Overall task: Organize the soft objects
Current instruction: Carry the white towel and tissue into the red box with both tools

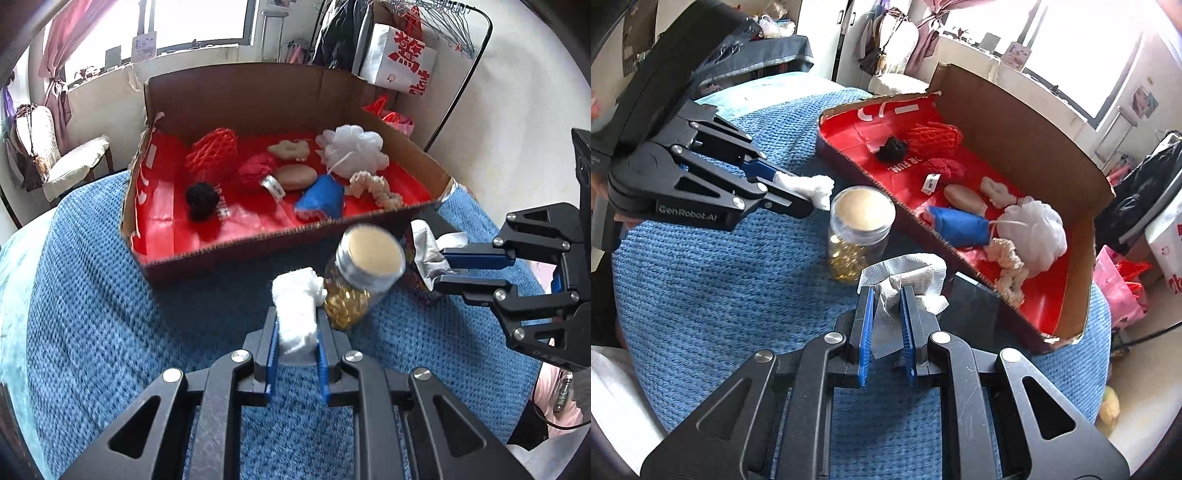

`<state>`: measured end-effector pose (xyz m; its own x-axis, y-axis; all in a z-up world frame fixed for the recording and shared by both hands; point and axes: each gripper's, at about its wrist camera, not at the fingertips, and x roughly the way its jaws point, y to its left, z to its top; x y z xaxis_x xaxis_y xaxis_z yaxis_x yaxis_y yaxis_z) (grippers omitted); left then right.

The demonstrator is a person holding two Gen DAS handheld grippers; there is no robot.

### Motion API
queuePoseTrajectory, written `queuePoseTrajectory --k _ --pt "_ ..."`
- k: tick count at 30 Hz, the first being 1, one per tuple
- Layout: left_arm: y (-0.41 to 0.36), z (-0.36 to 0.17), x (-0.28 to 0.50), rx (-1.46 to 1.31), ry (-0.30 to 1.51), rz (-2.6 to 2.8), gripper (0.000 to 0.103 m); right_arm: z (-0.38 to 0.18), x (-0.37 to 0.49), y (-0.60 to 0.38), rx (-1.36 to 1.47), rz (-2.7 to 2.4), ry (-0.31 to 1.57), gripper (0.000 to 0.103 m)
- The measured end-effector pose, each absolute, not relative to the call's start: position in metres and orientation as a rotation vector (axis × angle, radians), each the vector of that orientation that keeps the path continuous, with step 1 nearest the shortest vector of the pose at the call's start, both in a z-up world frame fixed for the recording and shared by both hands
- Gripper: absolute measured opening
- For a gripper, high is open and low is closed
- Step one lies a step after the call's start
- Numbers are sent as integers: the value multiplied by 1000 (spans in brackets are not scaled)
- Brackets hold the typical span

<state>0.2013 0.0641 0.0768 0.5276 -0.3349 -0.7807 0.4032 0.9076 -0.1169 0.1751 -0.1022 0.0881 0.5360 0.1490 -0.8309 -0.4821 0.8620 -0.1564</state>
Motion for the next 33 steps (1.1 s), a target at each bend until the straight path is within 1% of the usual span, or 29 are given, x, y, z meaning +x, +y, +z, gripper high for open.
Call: queuePoseTrajectory --k 8,22,27,33 --pt "64 91 223 73 901 -464 18 97 200 -112 -369 387 922 14" --pt "64 104 263 69 905 -478 18 108 258 -126 -179 500 925 14" --pt "63 99 282 107 935 -466 18 101 286 -117 -135 593 966 14" --pt "61 87 303 156 981 -452 18 85 320 -110 -119 665 1059 14"
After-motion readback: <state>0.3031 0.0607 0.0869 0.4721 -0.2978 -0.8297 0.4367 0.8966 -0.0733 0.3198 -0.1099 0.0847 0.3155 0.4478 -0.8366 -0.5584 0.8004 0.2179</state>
